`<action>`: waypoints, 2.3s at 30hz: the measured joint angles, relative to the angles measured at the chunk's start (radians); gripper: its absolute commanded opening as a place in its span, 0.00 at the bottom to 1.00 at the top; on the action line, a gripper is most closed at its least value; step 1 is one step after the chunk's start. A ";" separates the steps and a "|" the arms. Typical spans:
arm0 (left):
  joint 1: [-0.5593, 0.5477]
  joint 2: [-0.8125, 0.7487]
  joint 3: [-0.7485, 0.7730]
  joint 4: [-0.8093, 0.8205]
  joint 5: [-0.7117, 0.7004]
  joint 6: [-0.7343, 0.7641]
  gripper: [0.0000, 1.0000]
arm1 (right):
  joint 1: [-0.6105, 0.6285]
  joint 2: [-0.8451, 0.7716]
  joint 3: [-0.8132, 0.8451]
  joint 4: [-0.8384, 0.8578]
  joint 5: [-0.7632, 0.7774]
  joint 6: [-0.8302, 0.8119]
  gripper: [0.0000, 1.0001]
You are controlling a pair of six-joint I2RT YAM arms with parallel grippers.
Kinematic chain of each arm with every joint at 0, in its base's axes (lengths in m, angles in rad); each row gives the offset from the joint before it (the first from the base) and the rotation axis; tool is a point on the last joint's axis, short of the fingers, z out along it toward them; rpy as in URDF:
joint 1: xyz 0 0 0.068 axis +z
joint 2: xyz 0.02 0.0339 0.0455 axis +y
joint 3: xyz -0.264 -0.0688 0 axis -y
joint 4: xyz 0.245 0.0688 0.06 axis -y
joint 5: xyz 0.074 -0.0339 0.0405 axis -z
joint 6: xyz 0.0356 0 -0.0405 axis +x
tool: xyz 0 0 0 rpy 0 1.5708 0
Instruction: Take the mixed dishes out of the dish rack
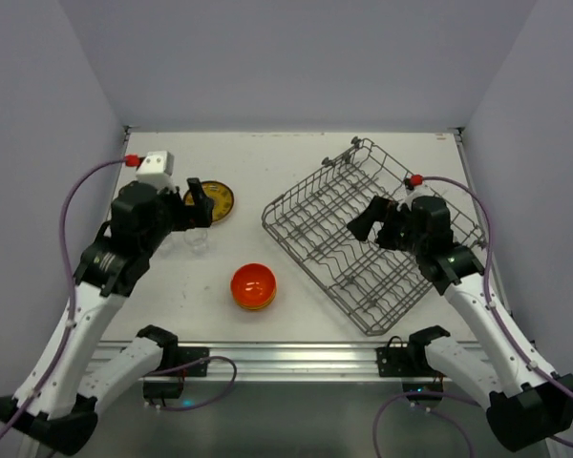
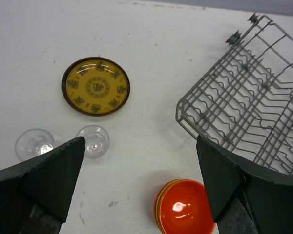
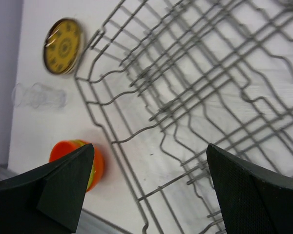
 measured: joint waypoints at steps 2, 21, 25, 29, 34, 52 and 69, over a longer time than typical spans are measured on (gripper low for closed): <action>-0.012 -0.147 -0.087 0.053 0.008 0.000 1.00 | -0.044 -0.003 0.010 -0.037 0.062 0.008 0.99; -0.099 -0.312 -0.342 0.087 -0.105 -0.019 1.00 | -0.252 0.123 0.085 -0.349 0.642 0.210 0.99; -0.110 -0.307 -0.342 0.072 -0.125 -0.024 1.00 | -0.281 0.161 0.069 -0.353 0.679 0.230 0.98; -0.111 -0.349 -0.342 0.073 -0.145 -0.036 1.00 | -0.299 0.180 0.064 -0.364 0.700 0.235 0.93; -0.131 -0.352 -0.342 0.072 -0.150 -0.039 1.00 | -0.306 0.206 0.056 -0.354 0.703 0.235 0.89; -0.171 -0.357 -0.342 0.073 -0.145 -0.039 1.00 | -0.310 0.324 -0.012 -0.257 0.700 0.249 0.76; -0.183 -0.357 -0.342 0.073 -0.142 -0.039 1.00 | -0.310 0.336 -0.018 -0.241 0.709 0.253 0.60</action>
